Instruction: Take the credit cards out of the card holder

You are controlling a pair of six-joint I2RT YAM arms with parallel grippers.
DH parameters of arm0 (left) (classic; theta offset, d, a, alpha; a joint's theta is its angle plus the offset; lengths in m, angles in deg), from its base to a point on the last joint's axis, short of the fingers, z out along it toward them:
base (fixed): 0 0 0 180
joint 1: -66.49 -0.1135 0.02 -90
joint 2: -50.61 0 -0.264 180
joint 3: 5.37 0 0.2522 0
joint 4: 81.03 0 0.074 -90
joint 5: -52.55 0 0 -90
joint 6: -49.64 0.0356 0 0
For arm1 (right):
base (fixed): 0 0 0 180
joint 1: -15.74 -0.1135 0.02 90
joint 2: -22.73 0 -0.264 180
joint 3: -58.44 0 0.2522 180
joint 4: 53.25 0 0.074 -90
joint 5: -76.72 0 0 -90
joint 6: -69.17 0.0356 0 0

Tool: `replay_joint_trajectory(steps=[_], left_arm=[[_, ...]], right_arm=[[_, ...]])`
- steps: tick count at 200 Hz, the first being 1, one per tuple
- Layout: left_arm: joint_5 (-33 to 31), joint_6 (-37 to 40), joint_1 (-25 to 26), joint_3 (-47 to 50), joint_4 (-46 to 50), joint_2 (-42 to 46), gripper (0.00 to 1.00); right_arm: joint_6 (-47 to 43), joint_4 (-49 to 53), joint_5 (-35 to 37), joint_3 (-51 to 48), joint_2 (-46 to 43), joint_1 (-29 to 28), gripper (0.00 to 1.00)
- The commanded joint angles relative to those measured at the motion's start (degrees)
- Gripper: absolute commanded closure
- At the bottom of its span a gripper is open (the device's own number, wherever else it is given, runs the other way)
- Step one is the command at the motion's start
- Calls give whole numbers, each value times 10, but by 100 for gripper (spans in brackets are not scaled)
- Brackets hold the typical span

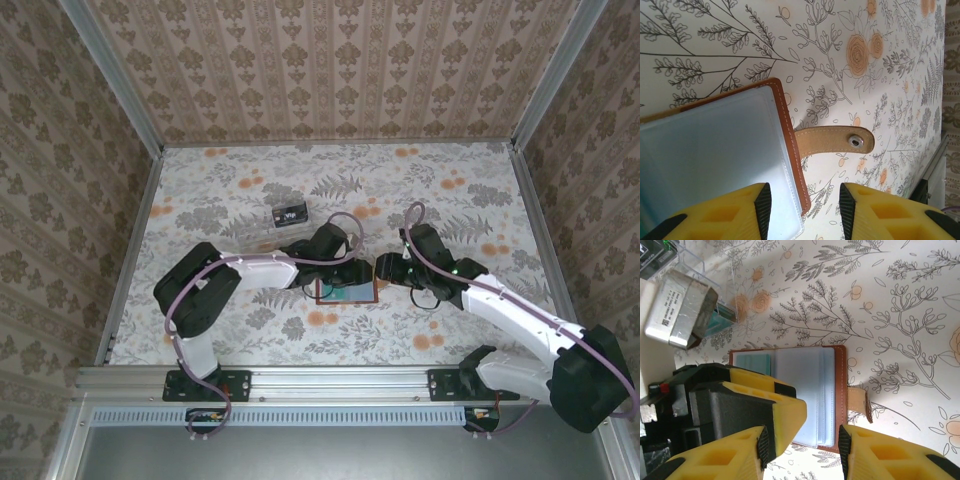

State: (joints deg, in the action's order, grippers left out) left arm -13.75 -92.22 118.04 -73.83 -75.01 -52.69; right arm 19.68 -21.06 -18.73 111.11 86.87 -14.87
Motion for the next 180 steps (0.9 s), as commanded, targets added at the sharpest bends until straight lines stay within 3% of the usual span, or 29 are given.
replay_joint_trajectory(steps=[1,43,60,76,106,180], left_arm=[[-8,2,-10,17,23,49,58],[-48,29,-31,57,100,145,65],[-66,33,-45,86,122,172,79],[-77,34,-59,110,135,184,100],[-77,41,-72,133,130,180,100],[-66,43,-78,141,100,131,100]], right_arm=[[0,-15,-35,-6,8,1,56],[6,-59,-76,15,57,-15,59],[13,-75,-95,30,94,-25,66],[18,-89,-108,45,129,-37,73],[36,-114,-132,58,193,-42,79],[52,-136,-169,84,280,-42,80]])
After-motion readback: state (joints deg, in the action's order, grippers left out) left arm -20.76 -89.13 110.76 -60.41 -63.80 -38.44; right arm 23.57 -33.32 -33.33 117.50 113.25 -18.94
